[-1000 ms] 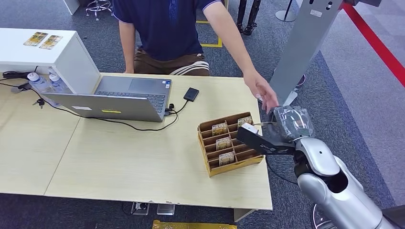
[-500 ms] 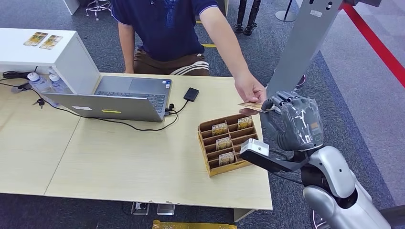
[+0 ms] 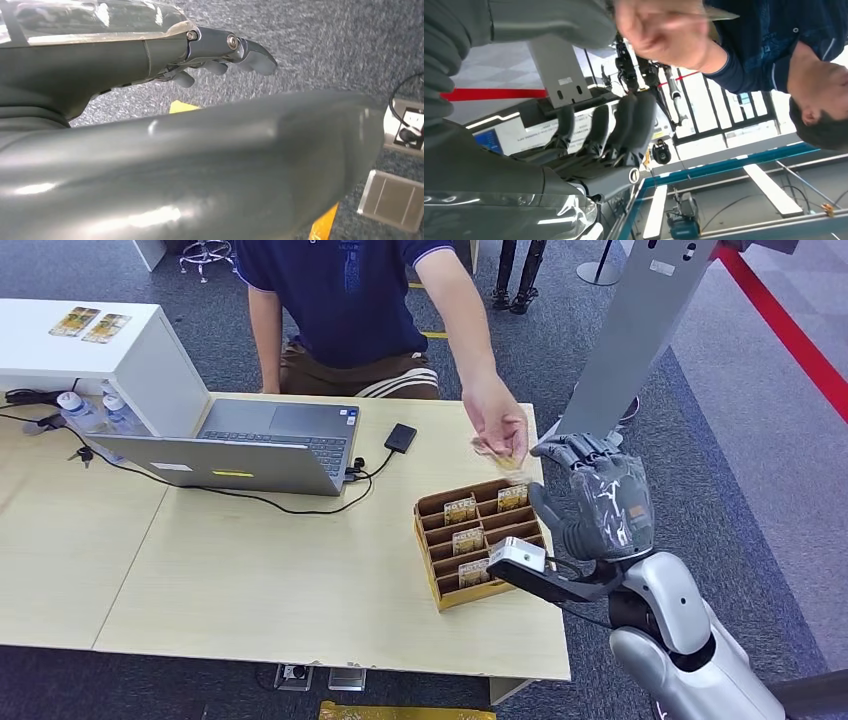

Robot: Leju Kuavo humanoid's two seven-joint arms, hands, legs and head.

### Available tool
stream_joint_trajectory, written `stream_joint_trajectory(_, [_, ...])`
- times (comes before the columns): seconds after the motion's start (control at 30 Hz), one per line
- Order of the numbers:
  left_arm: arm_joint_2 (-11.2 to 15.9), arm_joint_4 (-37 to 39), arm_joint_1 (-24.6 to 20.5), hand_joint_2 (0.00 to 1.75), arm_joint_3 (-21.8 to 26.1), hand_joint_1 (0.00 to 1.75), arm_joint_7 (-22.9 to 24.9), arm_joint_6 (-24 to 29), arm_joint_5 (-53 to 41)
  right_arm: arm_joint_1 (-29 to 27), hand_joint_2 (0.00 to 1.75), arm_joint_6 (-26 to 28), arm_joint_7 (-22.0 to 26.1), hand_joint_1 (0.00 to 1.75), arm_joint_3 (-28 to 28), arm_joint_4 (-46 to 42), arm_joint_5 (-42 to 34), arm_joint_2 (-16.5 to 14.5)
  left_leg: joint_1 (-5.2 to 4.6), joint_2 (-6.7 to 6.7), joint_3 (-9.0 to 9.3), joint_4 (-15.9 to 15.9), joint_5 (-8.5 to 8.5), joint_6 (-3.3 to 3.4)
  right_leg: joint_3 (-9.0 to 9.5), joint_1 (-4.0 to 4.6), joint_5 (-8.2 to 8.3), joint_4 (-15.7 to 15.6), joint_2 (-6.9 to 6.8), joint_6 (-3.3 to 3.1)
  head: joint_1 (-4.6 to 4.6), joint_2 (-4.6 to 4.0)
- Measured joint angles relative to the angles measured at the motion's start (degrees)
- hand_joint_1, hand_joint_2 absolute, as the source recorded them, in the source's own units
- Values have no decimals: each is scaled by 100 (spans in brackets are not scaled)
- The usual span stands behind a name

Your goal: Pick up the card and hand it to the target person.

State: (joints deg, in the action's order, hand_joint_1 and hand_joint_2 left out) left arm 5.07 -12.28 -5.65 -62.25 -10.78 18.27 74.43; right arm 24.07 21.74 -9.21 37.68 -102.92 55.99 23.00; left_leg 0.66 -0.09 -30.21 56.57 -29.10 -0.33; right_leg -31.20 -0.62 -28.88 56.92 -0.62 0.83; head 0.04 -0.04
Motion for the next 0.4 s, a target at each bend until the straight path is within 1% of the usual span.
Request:
stream_joint_trajectory(0.1, [0, 0, 0, 0, 1, 0, -55, 19, 16, -1, 175, -1, -47, 0, 16, 74, -126, -27, 0, 0, 0, 0, 0, 0, 0, 0, 0, 0, 0, 0, 2, 0])
stream_joint_trajectory(0.2, [0, 0, 1, 0, 2, 0, -32, 81, 60, -3, 175, -10, -91, 0, 27, 141, -462, -55, 0, 0, 1, 0, 0, 0, 0, 0, 0, 0, 0, 0, -3, 0])
stream_joint_trajectory(0.27, [0, 0, 1, 0, 2, 0, -24, 116, 82, -15, 175, -17, -96, 0, 32, 184, -831, -70, 0, 0, 1, 0, 0, 0, 0, 0, 0, 0, 0, 0, -2, 0])
stream_joint_trajectory(0.4, [0, 0, 1, 0, 4, 0, 5, 154, 101, -78, 175, -78, 7, 0, 36, 243, -1813, -88, 0, 0, 1, 0, 0, 0, 0, 0, 0, 0, 0, 0, -3, 0])
